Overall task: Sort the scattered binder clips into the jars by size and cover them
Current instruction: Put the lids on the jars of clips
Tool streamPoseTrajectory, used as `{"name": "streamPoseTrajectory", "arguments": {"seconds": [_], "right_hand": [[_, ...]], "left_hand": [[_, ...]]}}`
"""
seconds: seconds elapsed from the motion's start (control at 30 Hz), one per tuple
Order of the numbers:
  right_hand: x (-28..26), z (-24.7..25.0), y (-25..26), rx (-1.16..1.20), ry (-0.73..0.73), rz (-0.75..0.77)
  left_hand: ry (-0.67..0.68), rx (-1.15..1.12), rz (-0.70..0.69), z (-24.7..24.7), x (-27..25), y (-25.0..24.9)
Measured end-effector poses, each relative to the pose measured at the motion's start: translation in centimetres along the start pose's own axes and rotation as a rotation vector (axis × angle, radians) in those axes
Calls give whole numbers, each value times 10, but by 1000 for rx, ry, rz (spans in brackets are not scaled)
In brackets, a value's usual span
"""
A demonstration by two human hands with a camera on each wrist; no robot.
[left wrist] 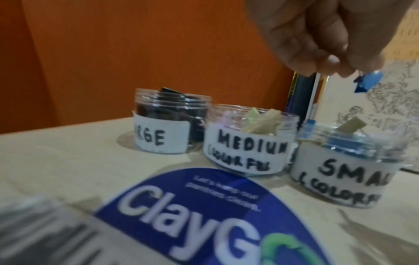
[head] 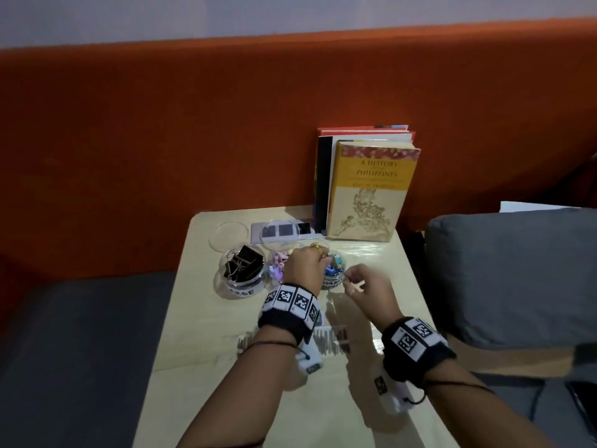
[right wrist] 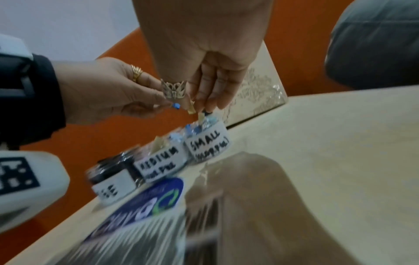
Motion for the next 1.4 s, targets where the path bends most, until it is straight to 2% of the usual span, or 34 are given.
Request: {"name": "streamPoseTrajectory", "arguments": {"seconds": [0.2,0.3,0.37,0.5,0.57,0.7,0.77,0.9,0.97,1.07,1.13,1.27,1.4], "right_hand": [[42,-3,-9,41,-45,22],[47,-11,-14,12,-6,51],[49,-14,-20,-36,27,68],[49,-13,-25,-98,2,145],[46,-12,-28,-116,-33,178],[48,-14,-30,-104,89,143],[55,-9,-25,-98,130,123],[83,5,-11,-56,40,143],[104,8,-4,-142,144,145],[127,5,2,-254,457,93],[135,-1,4,-286,563,86],[146,-20,8,-381,599,32],[149,-31,12,-553,492,-72]], "left_hand": [[26,149,0,-29,23,3],[18,145,7,-35,25,13],[38,173,-45,-33,23,15],[184,298,-214,-28,13,16],[236,342,-226,-28,6,19],[329,420,-265,-34,-5,26],[334,456,-292,-35,-7,28],[254,487,-346,-32,-11,22],[293,522,-366,-33,-15,21],[347,532,-334,-36,-19,22],[341,511,-338,-38,-17,22],[397,420,-313,-33,-13,18],[422,292,-259,-18,-11,13]]}}
Point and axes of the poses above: each hand's wrist, its own x-axis towards the middle knuckle, its own z-axis out of the back of the hand, y = z × x, the point moved 1 cm from there along x, towards the middle knuckle, and after that the axes turned 5 degrees about z, right-handed, at the moved point
